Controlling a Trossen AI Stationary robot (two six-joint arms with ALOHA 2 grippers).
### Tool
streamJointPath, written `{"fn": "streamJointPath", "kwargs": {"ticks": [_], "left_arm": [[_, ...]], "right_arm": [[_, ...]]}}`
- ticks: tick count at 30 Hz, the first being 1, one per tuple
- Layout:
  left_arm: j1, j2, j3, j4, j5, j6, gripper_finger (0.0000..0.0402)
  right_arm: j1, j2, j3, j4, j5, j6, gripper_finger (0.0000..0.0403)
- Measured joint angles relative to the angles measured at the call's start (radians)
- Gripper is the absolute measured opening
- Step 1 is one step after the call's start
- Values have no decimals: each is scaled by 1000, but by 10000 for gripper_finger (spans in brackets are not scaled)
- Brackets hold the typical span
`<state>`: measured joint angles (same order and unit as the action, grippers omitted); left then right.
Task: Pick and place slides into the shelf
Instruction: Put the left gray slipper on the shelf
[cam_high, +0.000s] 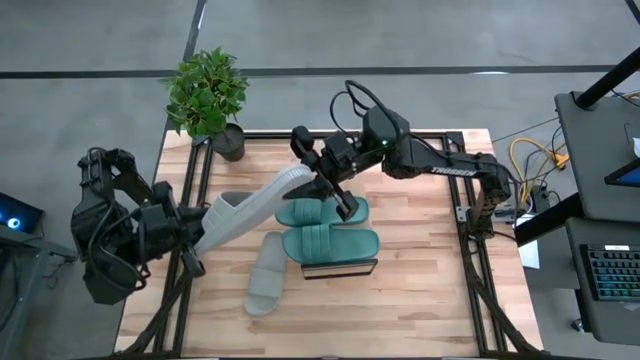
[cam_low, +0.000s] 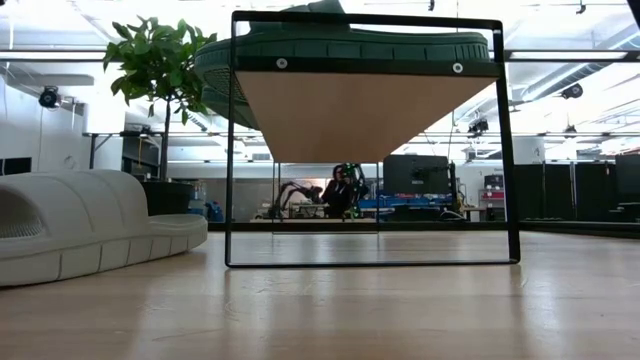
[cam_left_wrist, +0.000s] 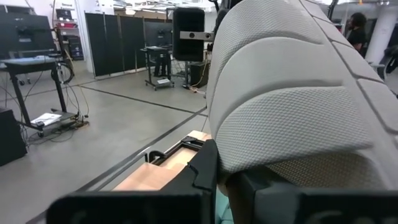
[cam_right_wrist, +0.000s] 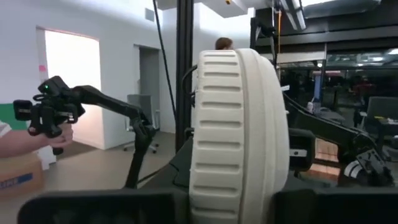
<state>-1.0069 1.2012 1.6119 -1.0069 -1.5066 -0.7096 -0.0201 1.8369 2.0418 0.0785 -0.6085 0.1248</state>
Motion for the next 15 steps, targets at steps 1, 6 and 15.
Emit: {"fn": "streamJointPath", "kwargs": {"ticks": [1, 6, 15], "left_arm": [[0, -1, 0, 1, -1, -8, 6], [1, -7, 0, 8, -2, -18, 58], [1, -42, 0, 3, 0, -17, 215]], "right_arm": [[-1, -5, 0, -1, 2, -10, 50], [-7, -15, -1, -4, 9, -19, 49], [-17, -30, -1, -45, 31, -38, 49]]}}
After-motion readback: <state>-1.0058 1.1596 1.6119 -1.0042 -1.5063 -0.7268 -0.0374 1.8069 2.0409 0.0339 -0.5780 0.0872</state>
